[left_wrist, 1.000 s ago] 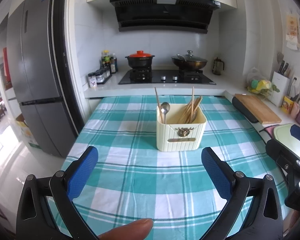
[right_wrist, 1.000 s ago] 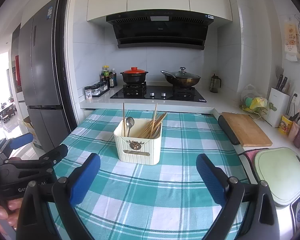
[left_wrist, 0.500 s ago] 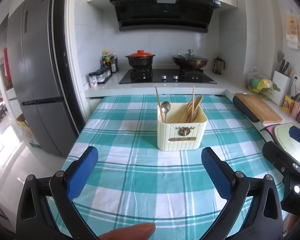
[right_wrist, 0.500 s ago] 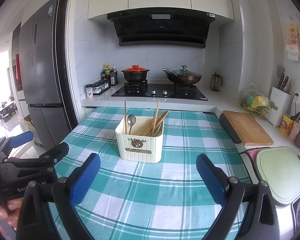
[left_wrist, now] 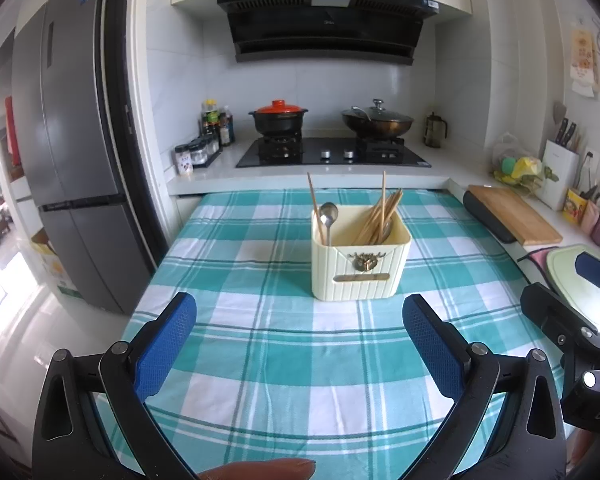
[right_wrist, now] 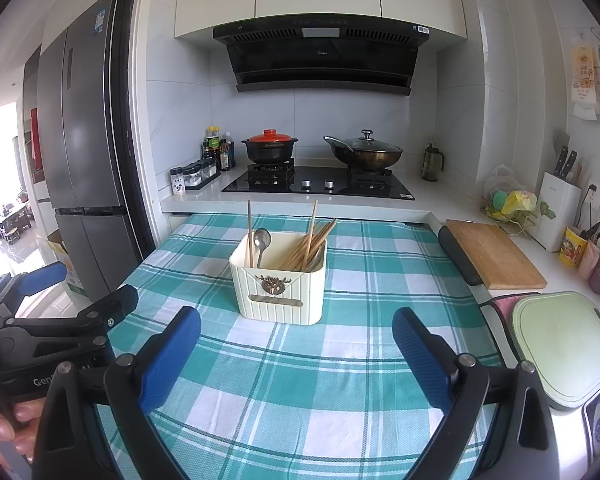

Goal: Organize utensils

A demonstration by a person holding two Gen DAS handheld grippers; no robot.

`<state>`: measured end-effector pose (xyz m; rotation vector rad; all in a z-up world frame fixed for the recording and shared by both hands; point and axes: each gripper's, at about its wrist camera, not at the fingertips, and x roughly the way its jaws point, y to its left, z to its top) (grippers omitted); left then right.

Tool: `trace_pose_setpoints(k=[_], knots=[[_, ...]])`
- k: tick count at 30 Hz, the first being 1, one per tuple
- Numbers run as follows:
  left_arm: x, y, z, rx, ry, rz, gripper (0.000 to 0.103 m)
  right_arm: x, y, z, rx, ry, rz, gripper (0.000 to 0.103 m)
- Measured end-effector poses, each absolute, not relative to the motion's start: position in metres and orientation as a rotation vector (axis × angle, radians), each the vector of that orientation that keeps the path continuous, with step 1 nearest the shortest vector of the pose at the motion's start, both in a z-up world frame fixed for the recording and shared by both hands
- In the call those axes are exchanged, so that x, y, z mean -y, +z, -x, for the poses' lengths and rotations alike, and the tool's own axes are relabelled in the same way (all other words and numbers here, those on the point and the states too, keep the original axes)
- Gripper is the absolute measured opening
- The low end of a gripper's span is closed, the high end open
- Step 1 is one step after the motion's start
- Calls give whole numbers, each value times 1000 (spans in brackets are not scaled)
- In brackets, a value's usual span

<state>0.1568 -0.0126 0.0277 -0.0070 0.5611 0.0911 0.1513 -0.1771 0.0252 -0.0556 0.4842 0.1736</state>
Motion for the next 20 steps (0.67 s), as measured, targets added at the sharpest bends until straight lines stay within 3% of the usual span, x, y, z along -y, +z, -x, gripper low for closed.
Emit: trace_pose_setpoints(k=[20], knots=[[11,22,-156,-538,101,31,103,180,20,-152,-495,167,53,98]])
